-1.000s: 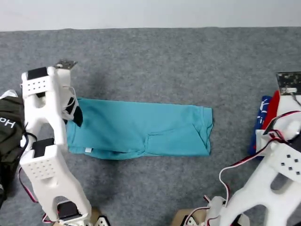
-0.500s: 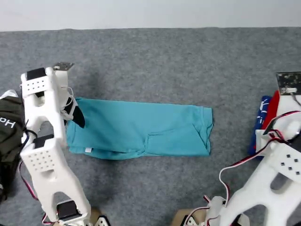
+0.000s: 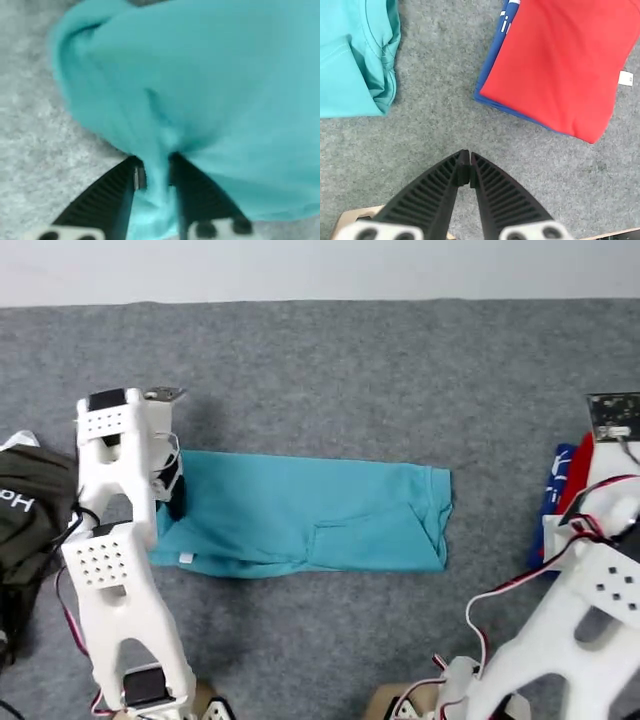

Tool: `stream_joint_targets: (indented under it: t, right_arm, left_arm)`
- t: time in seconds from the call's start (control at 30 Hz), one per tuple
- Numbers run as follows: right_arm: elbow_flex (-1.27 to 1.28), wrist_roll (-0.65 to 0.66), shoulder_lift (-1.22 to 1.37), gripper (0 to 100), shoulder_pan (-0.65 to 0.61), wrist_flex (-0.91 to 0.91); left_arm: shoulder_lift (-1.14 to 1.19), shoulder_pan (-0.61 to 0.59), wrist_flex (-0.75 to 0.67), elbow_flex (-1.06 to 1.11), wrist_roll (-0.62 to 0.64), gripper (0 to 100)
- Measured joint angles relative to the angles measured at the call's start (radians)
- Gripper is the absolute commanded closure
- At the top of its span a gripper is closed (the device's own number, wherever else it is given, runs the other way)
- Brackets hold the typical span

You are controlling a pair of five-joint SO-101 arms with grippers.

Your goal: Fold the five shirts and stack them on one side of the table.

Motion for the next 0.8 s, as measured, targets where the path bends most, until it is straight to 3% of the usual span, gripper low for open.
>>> stream_joint_targets:
  t: [0.4, 0.8]
  right_arm:
    - [0.072, 0.0, 0.0, 98.8, 0.0, 0.0]
    - [0.081, 0.0, 0.0, 98.8, 0.0, -0.002]
  left_arm:
    - [-0.11, 0.038, -0.009, 0.051, -0.009, 100]
    - [-0.427, 0.417, -0.009, 0.166, 0.068, 100]
